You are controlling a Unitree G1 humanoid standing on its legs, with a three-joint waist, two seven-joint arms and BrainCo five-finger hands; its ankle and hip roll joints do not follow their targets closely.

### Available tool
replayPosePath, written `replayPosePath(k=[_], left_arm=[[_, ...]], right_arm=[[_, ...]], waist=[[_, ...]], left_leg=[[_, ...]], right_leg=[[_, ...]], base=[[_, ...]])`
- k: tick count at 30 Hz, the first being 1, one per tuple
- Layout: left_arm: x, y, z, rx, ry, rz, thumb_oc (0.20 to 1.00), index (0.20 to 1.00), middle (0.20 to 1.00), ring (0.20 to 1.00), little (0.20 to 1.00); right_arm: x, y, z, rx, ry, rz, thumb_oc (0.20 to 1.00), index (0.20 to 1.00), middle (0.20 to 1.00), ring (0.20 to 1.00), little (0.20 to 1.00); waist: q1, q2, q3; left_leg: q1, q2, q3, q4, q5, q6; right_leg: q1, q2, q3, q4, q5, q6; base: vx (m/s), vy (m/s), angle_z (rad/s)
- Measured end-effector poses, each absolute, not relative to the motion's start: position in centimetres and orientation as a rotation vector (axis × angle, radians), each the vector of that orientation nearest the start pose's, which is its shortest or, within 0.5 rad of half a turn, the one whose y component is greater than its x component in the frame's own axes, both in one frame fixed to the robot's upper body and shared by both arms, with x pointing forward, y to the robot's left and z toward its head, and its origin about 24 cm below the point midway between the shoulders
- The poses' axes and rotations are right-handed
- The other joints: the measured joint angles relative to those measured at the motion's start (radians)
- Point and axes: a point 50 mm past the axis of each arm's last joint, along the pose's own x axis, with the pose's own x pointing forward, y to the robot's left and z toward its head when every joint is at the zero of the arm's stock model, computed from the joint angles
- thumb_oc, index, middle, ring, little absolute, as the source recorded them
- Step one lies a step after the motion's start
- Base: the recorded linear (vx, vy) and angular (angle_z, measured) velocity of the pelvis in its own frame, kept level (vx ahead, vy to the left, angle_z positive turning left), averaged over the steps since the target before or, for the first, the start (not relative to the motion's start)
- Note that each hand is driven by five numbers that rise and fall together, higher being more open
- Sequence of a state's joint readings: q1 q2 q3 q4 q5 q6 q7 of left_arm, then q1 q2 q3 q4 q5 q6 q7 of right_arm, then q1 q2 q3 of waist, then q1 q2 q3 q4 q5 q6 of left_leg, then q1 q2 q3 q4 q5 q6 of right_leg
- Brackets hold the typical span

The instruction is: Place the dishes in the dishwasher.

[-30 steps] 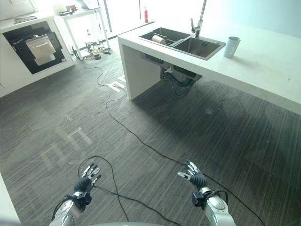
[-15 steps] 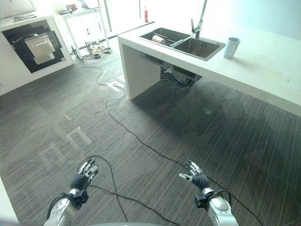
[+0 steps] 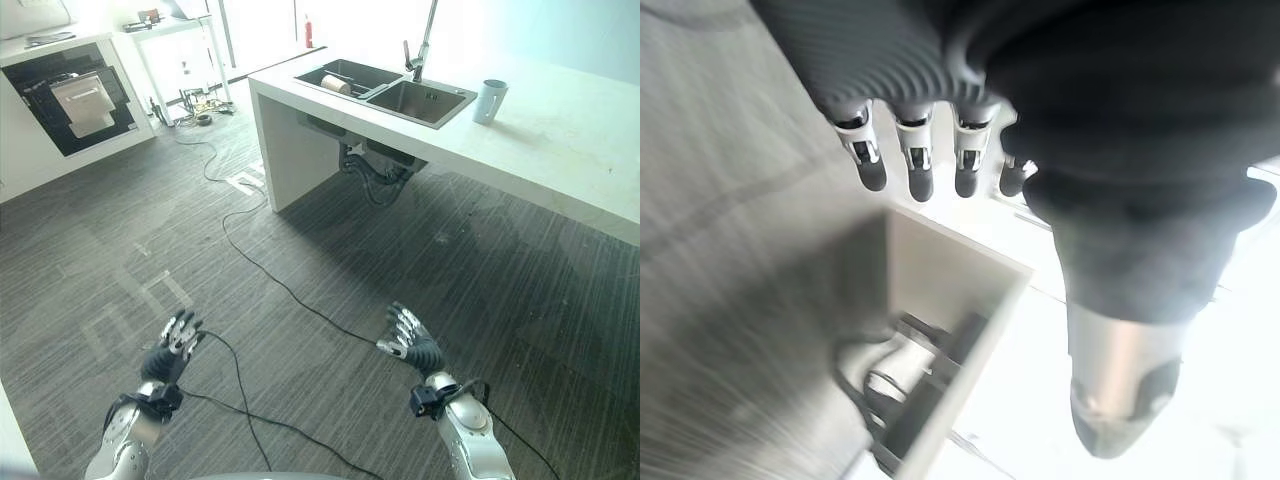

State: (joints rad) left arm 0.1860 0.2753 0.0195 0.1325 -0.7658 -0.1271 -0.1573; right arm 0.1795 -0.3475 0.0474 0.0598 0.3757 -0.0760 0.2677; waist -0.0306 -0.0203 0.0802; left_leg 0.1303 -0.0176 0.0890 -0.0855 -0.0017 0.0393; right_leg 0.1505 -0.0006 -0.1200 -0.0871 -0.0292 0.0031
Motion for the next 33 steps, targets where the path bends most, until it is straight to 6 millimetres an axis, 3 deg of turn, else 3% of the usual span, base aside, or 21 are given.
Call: replayPosePath(k=[3,7,8,10,12,13,14,16,17,18,19,20,22,23,24,26,28,30,31,32,33], left_arm=[[21.3,22.2,2.1,-0.463,0.009,0.019,1.0,1.0,1.0,1.0,1.0],[20.9,22.4,1.8,-0.472,0.016,0.042,1.0,1.0,1.0,1.0,1.0],[21.0,22.7,2.1,-0.488,-0.006,0.053,1.0,1.0,1.0,1.0,1.0],[21.3,23.4,2.7,-0.493,-0.048,0.076,1.0,1.0,1.0,1.0,1.0],[20.9,23.5,2.4,-0.523,-0.049,0.092,1.0,1.0,1.0,1.0,1.0],[20.5,23.5,2.1,-0.532,-0.049,0.102,1.0,1.0,1.0,1.0,1.0],[20.4,23.5,2.1,-0.533,-0.052,0.103,1.0,1.0,1.0,1.0,1.0],[20.6,23.3,2.2,-0.533,-0.069,0.092,1.0,1.0,1.0,1.0,1.0],[20.8,23.2,2.3,-0.535,-0.074,0.086,1.0,1.0,1.0,1.0,1.0],[20.8,23.2,2.3,-0.537,-0.074,0.086,1.0,1.0,1.0,1.0,1.0],[20.5,23.3,2.2,-0.541,-0.079,0.098,1.0,1.0,1.0,1.0,1.0],[19.9,23.5,1.8,-0.569,-0.09,0.131,1.0,1.0,1.0,1.0,1.0],[19.8,23.7,1.7,-0.599,-0.097,0.15,1.0,1.0,1.0,1.0,1.0],[20.3,24.2,2.6,-0.57,-0.122,0.131,1.0,1.0,1.0,1.0,1.0],[20.8,24.4,3.2,-0.566,-0.141,0.121,1.0,1.0,1.0,1.0,1.0],[21.6,24.5,4.5,-0.553,-0.182,0.084,1.0,1.0,1.0,1.0,1.0],[22.0,24.5,5.2,-0.543,-0.197,0.053,1.0,1.0,1.0,1.0,1.0],[22.4,24.3,5.6,-0.538,-0.21,0.027,1.0,1.0,1.0,1.0,1.0],[22.4,24.1,5.7,-0.537,-0.211,0.021,1.0,1.0,1.0,1.0,1.0],[22.3,23.4,5.5,-0.546,-0.193,-0.003,1.0,1.0,1.0,1.0,1.0],[22.3,23.3,5.7,-0.533,-0.191,-0.029,1.0,1.0,1.0,1.0,1.0]], right_arm=[[21.4,-20.7,2.2,0.014,0.111,0.273,1.0,1.0,1.0,1.0,1.0],[21.6,-20.5,2.9,0.019,0.088,0.304,1.0,1.0,1.0,1.0,1.0],[22.1,-20.1,3.2,0.017,0.071,0.321,1.0,1.0,1.0,1.0,1.0],[22.8,-19.7,4.6,-0.001,0.015,0.359,1.0,1.0,1.0,1.0,1.0],[23.2,-19.9,5.4,-0.019,-0.017,0.37,1.0,1.0,1.0,1.0,1.0],[23.1,-19.9,5.2,-0.011,-0.01,0.367,1.0,1.0,1.0,1.0,1.0],[23.1,-19.9,5.2,-0.012,-0.009,0.375,1.0,1.0,1.0,1.0,1.0],[23.2,-20.4,5.5,-0.037,-0.01,0.377,1.0,1.0,1.0,1.0,1.0],[23.0,-20.9,5.4,-0.048,-0.002,0.367,1.0,1.0,1.0,1.0,1.0],[22.8,-21.2,5.3,-0.051,0.004,0.359,1.0,1.0,1.0,1.0,1.0],[22.5,-21.7,5.3,-0.06,0.018,0.362,1.0,1.0,1.0,1.0,1.0],[22.4,-21.8,5.3,-0.067,0.025,0.376,1.0,1.0,1.0,1.0,1.0],[21.9,-21.9,5.7,-0.085,0.018,0.389,1.0,1.0,1.0,1.0,1.0],[21.2,-21.3,6.4,-0.061,-0.024,0.386,1.0,1.0,1.0,1.0,1.0],[21.0,-20.9,6.4,-0.038,-0.038,0.383,1.0,1.0,1.0,1.0,1.0],[20.8,-20.1,7.0,0.002,-0.083,0.378,1.0,1.0,1.0,1.0,1.0],[20.9,-19.2,7.5,0.049,-0.134,0.367,1.0,1.0,1.0,1.0,1.0],[21.3,-18.8,7.7,0.066,-0.15,0.36,1.0,1.0,1.0,1.0,1.0],[21.6,-18.7,8.1,0.057,-0.164,0.363,1.0,1.0,1.0,1.0,1.0],[21.7,-19.0,7.9,0.033,-0.153,0.342,1.0,1.0,1.0,1.0,1.0],[21.0,-19.8,7.3,-0.001,-0.106,0.336,1.0,1.0,1.0,1.0,1.0]], waist=[[0.005,0.001,0.0],[0.012,-0.007,0.012],[0.015,-0.037,0.042],[0.034,-0.094,0.096],[0.041,-0.083,0.132],[0.043,-0.083,0.138],[0.043,-0.068,0.144],[0.033,-0.015,0.164],[0.028,0.003,0.174],[0.031,0.013,0.172],[0.042,0.019,0.188],[0.057,0.024,0.188],[0.076,-0.008,0.187],[0.079,-0.056,0.168],[0.078,-0.076,0.16],[0.08,-0.093,0.148],[0.093,-0.09,0.144],[0.108,-0.08,0.125],[0.115,-0.066,0.127],[0.09,0.006,0.124],[0.069,0.017,0.119]], left_leg=[[0.0,0.002,-0.001,0.0,0.001,-0.001],[-0.012,0.008,0.0,0.021,0.001,-0.013],[-0.095,0.001,0.004,0.168,-0.022,-0.046],[-0.291,-0.009,0.018,0.499,0.013,-0.093],[-0.428,0.016,0.009,0.751,0.049,-0.086],[-0.464,0.023,0.009,0.776,0.021,-0.061],[-0.477,0.053,0.032,0.693,0.012,-0.051],[-0.418,0.159,0.13,0.249,0.026,-0.058],[-0.401,0.188,0.137,0.093,0.031,-0.066],[-0.396,0.198,0.134,0.032,0.035,-0.073],[-0.393,0.201,0.049,-0.011,0.035,-0.078],[-0.383,0.181,-0.031,-0.002,0.038,-0.078],[-0.332,0.12,0.047,0.091,0.025,-0.053],[-0.303,0.045,0.094,0.155,0.081,-0.037],[-0.304,0.019,0.091,0.169,0.083,-0.037],[-0.283,-0.012,0.086,0.148,0.114,0.022],[-0.21,-0.056,0.067,0.139,0.061,0.058],[-0.186,-0.091,0.057,0.172,-0.006,0.087],[-0.159,-0.095,0.05,0.16,-0.035,0.117],[-0.084,-0.069,0.018,0.099,-0.031,0.111],[-0.016,-0.058,-0.004,0.047,-0.006,0.029]], right_leg=[[0.001,0.002,0.0,0.0,-0.001,0.001],[-0.012,0.009,0.0,0.002,-0.011,0.004],[-0.05,-0.007,0.0,0.057,-0.048,-0.032],[-0.116,-0.047,0.011,0.151,-0.075,-0.057],[-0.11,-0.038,0.022,0.192,-0.099,-0.07],[-0.104,-0.038,0.017,0.192,-0.1,-0.071],[-0.098,-0.032,0.017,0.189,-0.108,-0.061],[-0.064,0.005,-0.024,0.15,-0.095,-0.032],[-0.028,0.021,-0.034,0.13,-0.098,-0.028],[-0.01,0.027,-0.035,0.116,-0.098,-0.022],[0.041,0.026,-0.022,0.095,-0.114,-0.012],[0.096,0.005,0.004,0.093,-0.152,0.011],[0.175,-0.069,0.008,0.092,-0.2,0.045],[0.235,-0.146,-0.006,0.12,-0.246,0.086],[0.207,-0.173,-0.03,0.195,-0.244,0.087],[0.118,-0.211,-0.067,0.402,-0.17,0.092],[0.036,-0.272,-0.051,0.667,-0.054,0.105],[-0.064,-0.287,-0.011,0.81,0.022,0.114],[-0.153,-0.285,0.007,0.928,0.019,0.099],[-0.305,-0.191,0.002,1.045,-0.116,0.071],[-0.363,-0.119,-0.035,0.879,-0.194,0.073]], base=[[0.1,-0.124,0.01],[0.07,-0.167,0.01],[0.06,-0.127,0.04],[0.12,-0.055,-0.05],[0.25,0.073,-0.07],[0.39,0.201,0.02],[0.43,0.247,-0.01],[0.51,0.356,0.2],[0.57,0.418,0.33],[0.46,0.341,0.15],[0.76,0.634,-0.31],[0.74,0.629,-0.47],[0.68,0.531,-0.47],[0.52,0.396,-0.15],[0.52,0.444,0.16],[0.38,0.376,0.36],[0.39,0.378,0.49],[0.37,0.32,0.29],[0.34,0.131,0.17],[0.45,0.031,0.53],[0.4,-0.021,0.71]])
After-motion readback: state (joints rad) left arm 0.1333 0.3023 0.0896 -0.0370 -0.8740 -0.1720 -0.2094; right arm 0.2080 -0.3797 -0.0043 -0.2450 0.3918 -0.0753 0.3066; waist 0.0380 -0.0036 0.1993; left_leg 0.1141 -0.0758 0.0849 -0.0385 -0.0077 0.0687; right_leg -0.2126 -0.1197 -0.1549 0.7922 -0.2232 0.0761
